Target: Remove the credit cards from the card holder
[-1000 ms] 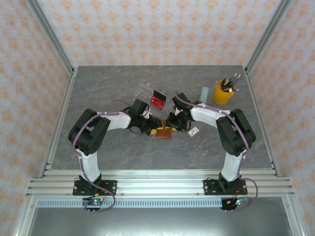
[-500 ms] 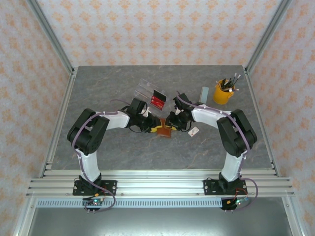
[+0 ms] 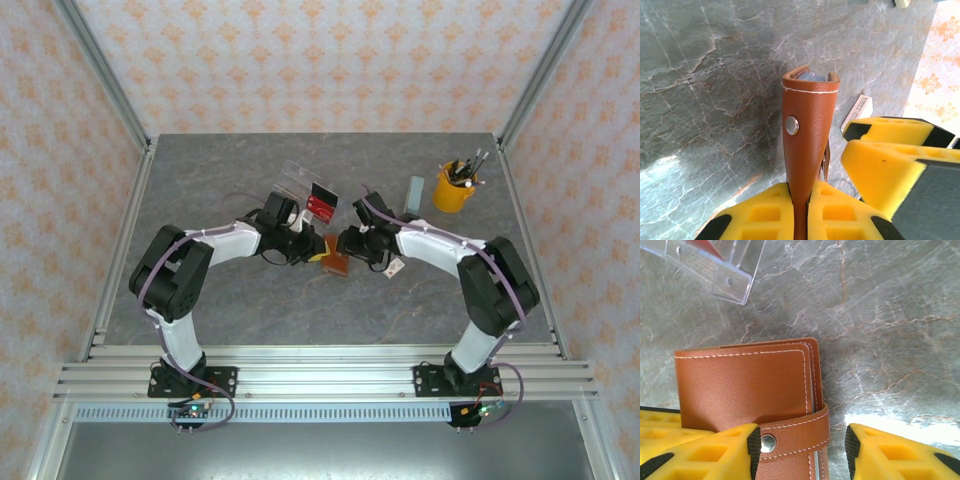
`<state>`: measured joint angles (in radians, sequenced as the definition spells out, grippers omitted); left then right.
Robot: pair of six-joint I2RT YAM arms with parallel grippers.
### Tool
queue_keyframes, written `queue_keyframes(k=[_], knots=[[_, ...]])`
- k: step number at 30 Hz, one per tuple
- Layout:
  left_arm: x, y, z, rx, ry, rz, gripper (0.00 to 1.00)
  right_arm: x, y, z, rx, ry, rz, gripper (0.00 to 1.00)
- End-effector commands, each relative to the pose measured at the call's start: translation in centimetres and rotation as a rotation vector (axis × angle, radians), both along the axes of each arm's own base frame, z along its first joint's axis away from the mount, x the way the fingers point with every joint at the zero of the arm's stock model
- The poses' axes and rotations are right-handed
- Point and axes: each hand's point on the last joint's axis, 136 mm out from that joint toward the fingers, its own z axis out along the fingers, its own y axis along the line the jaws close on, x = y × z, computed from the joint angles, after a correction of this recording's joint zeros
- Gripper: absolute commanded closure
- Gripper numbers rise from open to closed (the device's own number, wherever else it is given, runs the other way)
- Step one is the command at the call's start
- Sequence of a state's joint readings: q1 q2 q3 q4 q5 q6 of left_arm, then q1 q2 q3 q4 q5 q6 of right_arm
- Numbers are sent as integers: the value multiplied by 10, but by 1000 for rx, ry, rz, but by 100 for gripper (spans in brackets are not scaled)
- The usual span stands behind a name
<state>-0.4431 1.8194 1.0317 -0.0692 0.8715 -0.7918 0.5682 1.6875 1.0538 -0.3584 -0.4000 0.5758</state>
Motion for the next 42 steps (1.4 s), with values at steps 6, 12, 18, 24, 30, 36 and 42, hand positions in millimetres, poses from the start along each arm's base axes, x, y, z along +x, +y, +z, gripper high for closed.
queue_keyframes(k=[6, 12, 18, 24, 30, 36, 42], knots=[[3, 2, 24, 1, -72, -31, 100, 0, 18, 13, 63, 0, 37, 54], [3, 2, 23, 2, -69, -30, 100, -2, 24, 10, 88, 20, 54, 54], [4, 2, 23, -3, -73, -27, 100, -5, 28, 4, 97, 50, 69, 53], [3, 2, 23, -1, -70, -26, 100, -5, 20, -5, 48, 71, 46, 55], [2, 14, 6, 81, -40, 18, 100, -6, 4, -14, -46, 84, 20, 59], [0, 20, -1, 105, -22, 39, 100, -6, -8, -14, -111, 78, 0, 65], [1, 21, -3, 110, -20, 50, 100, -8, -18, -14, -163, 81, -8, 72]])
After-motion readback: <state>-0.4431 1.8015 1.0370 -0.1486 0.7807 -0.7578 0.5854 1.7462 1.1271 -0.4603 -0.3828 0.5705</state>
